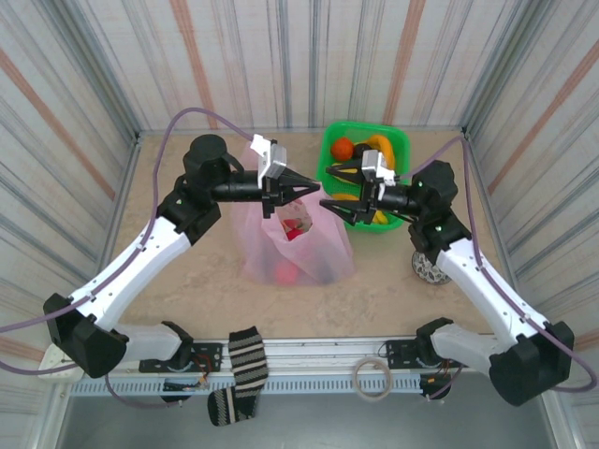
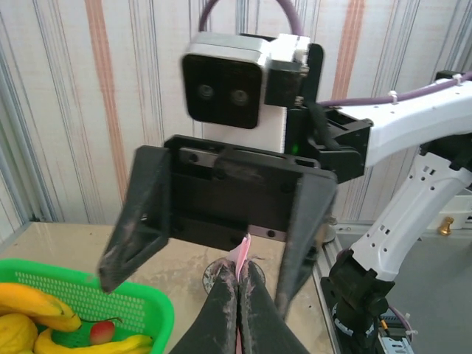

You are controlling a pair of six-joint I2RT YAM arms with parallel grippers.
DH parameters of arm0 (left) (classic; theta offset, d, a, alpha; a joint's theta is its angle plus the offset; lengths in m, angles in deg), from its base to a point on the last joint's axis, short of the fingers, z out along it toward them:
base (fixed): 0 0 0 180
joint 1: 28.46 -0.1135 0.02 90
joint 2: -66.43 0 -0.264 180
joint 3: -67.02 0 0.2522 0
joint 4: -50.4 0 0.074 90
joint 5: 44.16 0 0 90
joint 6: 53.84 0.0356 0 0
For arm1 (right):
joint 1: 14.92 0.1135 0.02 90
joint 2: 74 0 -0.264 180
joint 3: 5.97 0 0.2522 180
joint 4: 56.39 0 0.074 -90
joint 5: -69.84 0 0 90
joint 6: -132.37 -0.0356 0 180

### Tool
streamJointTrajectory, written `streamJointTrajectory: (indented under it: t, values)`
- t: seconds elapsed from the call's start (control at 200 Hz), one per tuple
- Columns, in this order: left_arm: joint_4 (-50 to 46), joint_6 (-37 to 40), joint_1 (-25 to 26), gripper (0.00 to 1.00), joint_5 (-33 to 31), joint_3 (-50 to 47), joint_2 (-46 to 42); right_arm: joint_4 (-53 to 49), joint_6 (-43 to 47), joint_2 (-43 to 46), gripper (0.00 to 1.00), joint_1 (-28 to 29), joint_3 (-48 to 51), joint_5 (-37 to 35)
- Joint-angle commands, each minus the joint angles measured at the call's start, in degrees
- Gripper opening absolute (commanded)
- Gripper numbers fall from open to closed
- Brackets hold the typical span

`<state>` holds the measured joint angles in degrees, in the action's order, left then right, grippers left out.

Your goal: Place the fake fruits into the plastic bag and tie a complex knot

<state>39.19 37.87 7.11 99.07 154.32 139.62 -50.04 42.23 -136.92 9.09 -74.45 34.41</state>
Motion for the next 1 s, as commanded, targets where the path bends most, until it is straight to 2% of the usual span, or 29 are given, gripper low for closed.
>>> streamJointTrajectory:
  t: [0.0, 0.09, 0.155, 0.2, 0.381, 0.651, 0.726, 0.806, 0.842, 0.997]
  values:
    - [-0.96, 1.55, -0.65, 0.00, 2.96, 1.91, -0.95, -2.25, 1.54, -3.77, 0.66, 1.57, -3.69, 4.95]
    - [-1.05, 1.56, -0.81, 0.00, 3.13, 2.05, -0.85, -2.54, 1.72, -6.10, 0.58, 3.16, -5.17, 6.62]
    - [-1.21, 1.64, -0.96, 0.00, 2.97, 2.11, -0.83, -2.62, 1.80, -6.84, 0.48, 4.05, -4.76, 6.97]
    - [-1.13, 1.65, -1.14, 0.00, 2.85, 2.04, -0.85, -2.55, 1.70, -6.88, 0.39, 4.58, -3.84, 6.71]
    - [-0.66, 1.41, -1.68, 0.00, 1.86, 2.37, -0.93, -0.47, -0.04, -5.60, 0.18, 5.95, 2.25, 4.27]
    - [0.27, 0.93, -2.51, 0.00, 0.75, 2.96, -1.22, 3.53, -3.55, -2.42, 0.12, 6.36, 11.63, -0.39]
    - [0.19, 0.93, -2.61, 0.00, 0.73, 3.10, -1.29, 3.59, -3.63, -1.80, 0.08, 6.38, 12.87, -1.47]
    - [0.18, 0.89, -2.66, 0.00, 0.61, 3.08, -1.29, 3.56, -3.62, -1.36, 0.00, 6.27, 13.06, -2.25]
    - [0.27, 0.75, -2.82, 0.00, 0.62, 2.98, -1.38, 3.59, -3.62, -1.24, 0.00, 6.19, 13.06, -2.51]
    - [-0.67, 0.12, -4.71, 0.30, 0.85, 2.58, -3.79, 3.44, -3.94, -0.67, 0.00, 5.08, 13.03, -4.28]
